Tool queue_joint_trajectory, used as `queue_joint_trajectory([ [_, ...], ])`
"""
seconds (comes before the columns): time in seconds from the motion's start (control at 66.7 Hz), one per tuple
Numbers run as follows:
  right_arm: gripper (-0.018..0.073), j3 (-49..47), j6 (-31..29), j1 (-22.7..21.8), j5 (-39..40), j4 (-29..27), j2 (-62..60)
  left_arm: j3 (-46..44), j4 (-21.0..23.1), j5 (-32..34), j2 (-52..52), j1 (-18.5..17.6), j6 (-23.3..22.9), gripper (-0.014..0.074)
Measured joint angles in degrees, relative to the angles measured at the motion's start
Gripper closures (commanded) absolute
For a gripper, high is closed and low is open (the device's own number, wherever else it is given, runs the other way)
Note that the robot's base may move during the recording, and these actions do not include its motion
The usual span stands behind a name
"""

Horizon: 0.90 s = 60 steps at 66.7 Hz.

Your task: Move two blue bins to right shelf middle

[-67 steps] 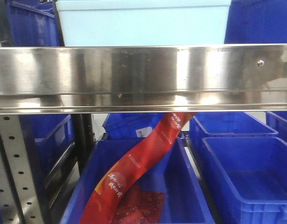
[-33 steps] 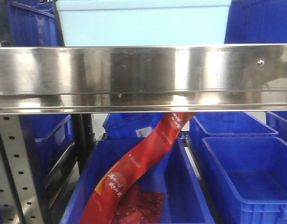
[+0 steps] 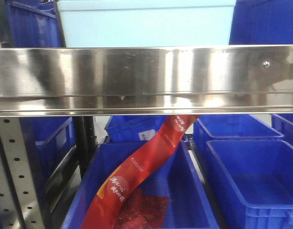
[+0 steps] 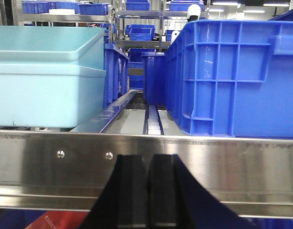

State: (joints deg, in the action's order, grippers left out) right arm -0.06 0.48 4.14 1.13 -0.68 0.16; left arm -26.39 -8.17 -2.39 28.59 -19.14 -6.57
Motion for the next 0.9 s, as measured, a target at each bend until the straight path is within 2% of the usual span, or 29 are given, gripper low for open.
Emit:
queue_joint_trajectory([
  [0.105,0.0726,0.0,0.0,0.0,0.0,0.0,0.0,7.6,1.5,-0.1,-7.2,4.3,0.9,0.0707],
  [0.21,0.0726,0.0,0.0,0.0,0.0,0.0,0.0,14.0,2.5,-0.4,-14.4,7.0,1.1,0.0707],
  [0.405,0.0726,0.0,0.0,0.0,0.0,0.0,0.0,23.6,3.1,-0.5,-26.7,9.0,1.1,0.0707],
  [0.525,0.0726,0.0,0.0,0.0,0.0,0.0,0.0,26.3,3.1,-0.4,-28.1,9.2,1.1,0.0707],
  [0.899,0.0726,0.1,-0.1,0.0,0.0,0.0,0.0,26.5,3.1,0.1,-28.3,11.5,1.1,0.0707],
])
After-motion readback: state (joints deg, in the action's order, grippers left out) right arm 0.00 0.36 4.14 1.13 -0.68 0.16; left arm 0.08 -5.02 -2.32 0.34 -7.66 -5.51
